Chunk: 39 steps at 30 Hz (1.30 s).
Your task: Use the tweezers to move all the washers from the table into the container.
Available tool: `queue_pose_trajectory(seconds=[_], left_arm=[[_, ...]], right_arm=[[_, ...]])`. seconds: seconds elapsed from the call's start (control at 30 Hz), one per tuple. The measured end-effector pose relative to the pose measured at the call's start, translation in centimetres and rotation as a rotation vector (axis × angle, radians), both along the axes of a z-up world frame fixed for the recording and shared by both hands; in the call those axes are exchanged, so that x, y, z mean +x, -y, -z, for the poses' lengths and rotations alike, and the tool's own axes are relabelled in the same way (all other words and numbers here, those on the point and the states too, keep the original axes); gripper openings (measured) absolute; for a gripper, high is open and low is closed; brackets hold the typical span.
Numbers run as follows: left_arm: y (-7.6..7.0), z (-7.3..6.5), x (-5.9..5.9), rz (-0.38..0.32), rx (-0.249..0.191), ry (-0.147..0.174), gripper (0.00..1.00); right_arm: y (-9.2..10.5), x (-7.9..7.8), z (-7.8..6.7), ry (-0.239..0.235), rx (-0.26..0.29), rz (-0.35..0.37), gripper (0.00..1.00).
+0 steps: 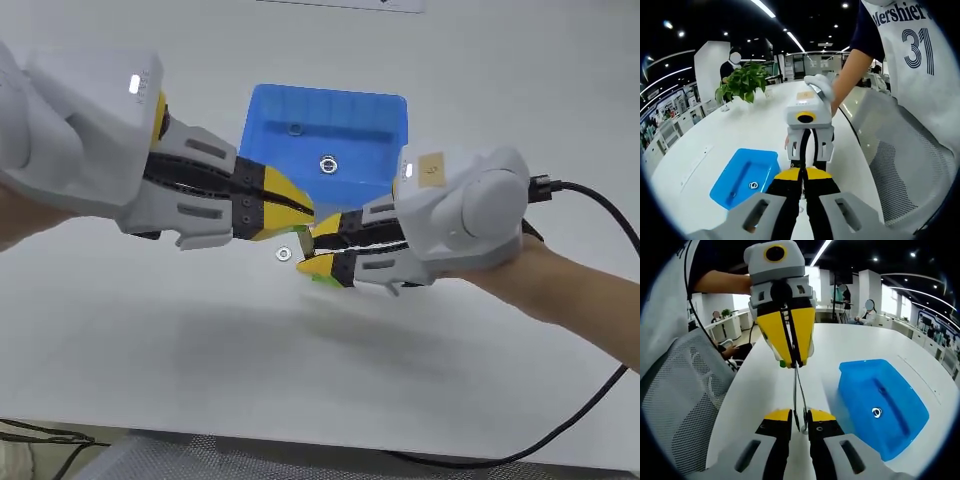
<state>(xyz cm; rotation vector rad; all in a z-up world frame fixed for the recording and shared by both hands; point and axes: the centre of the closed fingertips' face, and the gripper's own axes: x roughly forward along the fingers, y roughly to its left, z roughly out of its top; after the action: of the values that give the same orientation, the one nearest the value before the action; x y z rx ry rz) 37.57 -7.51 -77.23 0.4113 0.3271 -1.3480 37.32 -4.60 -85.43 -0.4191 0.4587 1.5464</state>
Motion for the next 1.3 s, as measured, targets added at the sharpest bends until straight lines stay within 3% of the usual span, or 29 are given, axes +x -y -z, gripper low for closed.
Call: queue_pose_trajectory(seconds=[0.5, 0.7, 0.97, 1.3], left_arm=[[0.3, 0.1, -0.4, 0.028, 0.009, -0.029, 0.05], [0.3, -1.0, -0.6, 0.032, -0.001, -0.025, 0.05], [0.1, -3.0, -0.5, 0.048, 0.002, 0.011, 0.05], [0.3, -6.3, 0.2, 0.081, -0.002, 0.081, 0.05]], right_arm=[[0.2, -0.2, 0.1, -0.003, -0.003, 0.001, 0.11], [0.0, -0.3, -1.1, 0.003, 0.022, 0.010, 0.10], [-0.3, 0.1, -3.2, 0.048, 0.046, 0.008, 0.10], [-0.1, 1.4, -6.5, 0.120, 0.070, 0.016, 0.10]])
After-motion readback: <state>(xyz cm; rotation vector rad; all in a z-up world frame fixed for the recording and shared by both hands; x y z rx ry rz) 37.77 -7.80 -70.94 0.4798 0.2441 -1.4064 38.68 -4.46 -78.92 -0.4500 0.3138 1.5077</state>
